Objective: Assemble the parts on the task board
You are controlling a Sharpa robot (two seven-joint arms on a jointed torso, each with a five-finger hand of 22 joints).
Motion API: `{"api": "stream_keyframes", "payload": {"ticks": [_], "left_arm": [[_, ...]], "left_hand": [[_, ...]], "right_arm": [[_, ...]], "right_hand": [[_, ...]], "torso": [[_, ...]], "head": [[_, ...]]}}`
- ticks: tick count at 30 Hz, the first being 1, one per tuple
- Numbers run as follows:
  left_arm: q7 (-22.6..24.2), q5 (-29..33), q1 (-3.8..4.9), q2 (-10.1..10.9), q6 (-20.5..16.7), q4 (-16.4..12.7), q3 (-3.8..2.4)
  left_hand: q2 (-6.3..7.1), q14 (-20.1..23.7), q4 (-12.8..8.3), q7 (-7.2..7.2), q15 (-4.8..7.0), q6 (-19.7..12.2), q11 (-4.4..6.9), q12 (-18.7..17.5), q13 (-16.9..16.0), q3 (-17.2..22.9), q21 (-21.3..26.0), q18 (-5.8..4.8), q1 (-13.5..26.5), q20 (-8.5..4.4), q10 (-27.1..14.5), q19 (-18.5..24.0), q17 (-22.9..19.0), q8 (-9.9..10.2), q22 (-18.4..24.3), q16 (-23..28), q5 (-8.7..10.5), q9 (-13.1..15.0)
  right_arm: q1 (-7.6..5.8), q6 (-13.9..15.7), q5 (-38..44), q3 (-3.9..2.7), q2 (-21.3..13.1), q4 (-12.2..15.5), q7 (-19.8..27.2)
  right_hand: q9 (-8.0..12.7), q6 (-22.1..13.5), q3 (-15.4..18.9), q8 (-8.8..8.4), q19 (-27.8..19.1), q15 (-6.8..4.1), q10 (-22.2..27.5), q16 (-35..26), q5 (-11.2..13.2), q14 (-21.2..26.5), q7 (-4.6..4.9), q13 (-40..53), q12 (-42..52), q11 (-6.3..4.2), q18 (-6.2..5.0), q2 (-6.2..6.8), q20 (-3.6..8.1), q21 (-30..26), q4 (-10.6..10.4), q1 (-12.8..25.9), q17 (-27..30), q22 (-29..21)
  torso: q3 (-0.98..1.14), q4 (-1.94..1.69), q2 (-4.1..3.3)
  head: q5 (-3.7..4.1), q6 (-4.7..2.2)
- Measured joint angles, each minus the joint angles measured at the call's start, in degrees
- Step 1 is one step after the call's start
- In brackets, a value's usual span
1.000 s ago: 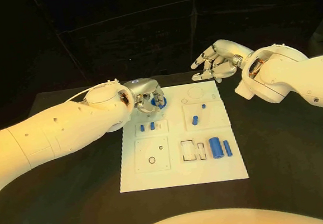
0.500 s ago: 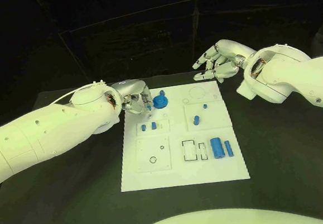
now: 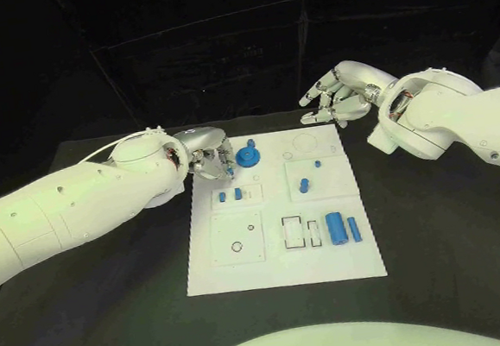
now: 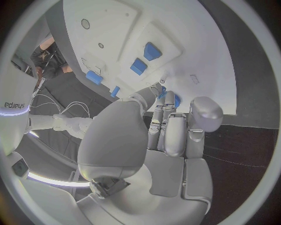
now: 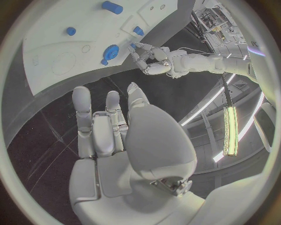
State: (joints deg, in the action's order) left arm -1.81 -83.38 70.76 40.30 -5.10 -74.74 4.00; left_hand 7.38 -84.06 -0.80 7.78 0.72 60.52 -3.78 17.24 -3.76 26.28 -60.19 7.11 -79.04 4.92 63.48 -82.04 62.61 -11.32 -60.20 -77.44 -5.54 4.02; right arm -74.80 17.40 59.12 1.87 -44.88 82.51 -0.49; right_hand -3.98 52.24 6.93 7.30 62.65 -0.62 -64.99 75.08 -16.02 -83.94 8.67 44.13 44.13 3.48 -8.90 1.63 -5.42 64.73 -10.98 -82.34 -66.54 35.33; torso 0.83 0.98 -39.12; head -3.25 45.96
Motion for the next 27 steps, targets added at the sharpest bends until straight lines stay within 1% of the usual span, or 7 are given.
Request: {"api": "stream_keyframes", "payload": {"ticks": [5, 7, 15, 27], "left_arm": [[0.0, 0.0, -0.2, -0.2, 0.5, 0.2, 0.01], [-0.1, 0.0, -0.26, -0.3, 0.7, 0.2, 0.03], [-0.4, 0.1, -0.48, -0.6, 1.5, 0.4, 0.05], [-1.0, 0.1, -0.57, -1.1, 2.1, 1.1, 0.05]], "left_hand": [[0.0, 0.0, 0.0, 0.0, 0.0, 0.0, 0.0, 0.0, 0.0, 0.0, 0.0, 0.0, 0.0, 0.0, 0.0, 0.0, 0.0, 0.0, 0.0, 0.0, 0.0, 0.0], [0.22, 0.0, -0.2, -0.21, 0.0, 0.2, -0.21, 0.0, -0.1, 0.2, 0.0, 0.0, 0.2, 0.0, 0.2, 0.0, -0.1, 0.0, 0.0, 0.0, 0.23, 0.0], [0.22, 0.0, 0.0, -0.21, -0.01, 0.2, -0.08, 0.0, 0.0, 0.3, 0.0, 0.0, 0.2, 0.0, 0.3, 0.0, -0.1, 0.2, -0.2, 0.0, 0.23, 0.0], [0.27, 0.0, 0.0, -0.21, -0.01, 0.2, 0.0, -0.3, 0.0, 0.3, -0.3, 0.0, 0.3, 0.0, 0.4, 0.0, -0.2, 0.2, -0.4, 0.0, 0.45, 0.0]], "right_arm": [[0.0, 0.0, 0.0, 0.0, 0.0, 0.0, 0.0], [0.0, 0.0, 0.0, 0.0, 0.0, 0.0, 0.0], [0.01, 0.0, 0.0, 0.0, 0.0, 0.1, 0.0], [0.01, 0.0, 0.0, 0.0, 0.0, 0.0, 0.0]], "right_hand": [[0.0, 0.0, 0.0, 0.0, 0.0, 0.0, 0.0, 0.0, 0.0, 0.0, 0.0, 0.0, 0.0, 0.0, 0.0, 0.0, 0.0, 0.0, 0.0, 0.0, 0.0, 0.0], [0.0, 0.0, 0.0, 0.0, 0.0, 0.0, 0.0, 0.0, 0.0, 0.0, 0.0, 0.0, 0.0, 0.0, 0.0, 0.0, 0.0, 0.0, 0.0, 0.0, 0.0, 0.0], [0.0, 0.0, 0.0, 0.0, 0.0, 0.0, 0.0, 0.0, 0.0, 0.0, 0.0, 0.0, 0.0, 0.0, 0.0, 0.0, 0.0, 0.0, 0.0, 0.0, 0.0, 0.0], [0.0, 0.0, 0.0, 0.0, 0.0, 0.0, 0.0, 0.0, 0.0, 0.0, 0.0, 0.0, 0.0, 0.0, -0.01, 0.0, 0.0, 0.0, 0.0, 0.0, 0.0, 0.0]], "torso": [[0.02, 0.0, -0.01], [0.02, 0.0, -0.01], [0.02, 0.0, -0.01], [0.01, 0.0, 0.0]], "head": [[0.02, -0.03], [0.02, -0.01], [0.02, 0.1], [0.02, 0.21]]}}
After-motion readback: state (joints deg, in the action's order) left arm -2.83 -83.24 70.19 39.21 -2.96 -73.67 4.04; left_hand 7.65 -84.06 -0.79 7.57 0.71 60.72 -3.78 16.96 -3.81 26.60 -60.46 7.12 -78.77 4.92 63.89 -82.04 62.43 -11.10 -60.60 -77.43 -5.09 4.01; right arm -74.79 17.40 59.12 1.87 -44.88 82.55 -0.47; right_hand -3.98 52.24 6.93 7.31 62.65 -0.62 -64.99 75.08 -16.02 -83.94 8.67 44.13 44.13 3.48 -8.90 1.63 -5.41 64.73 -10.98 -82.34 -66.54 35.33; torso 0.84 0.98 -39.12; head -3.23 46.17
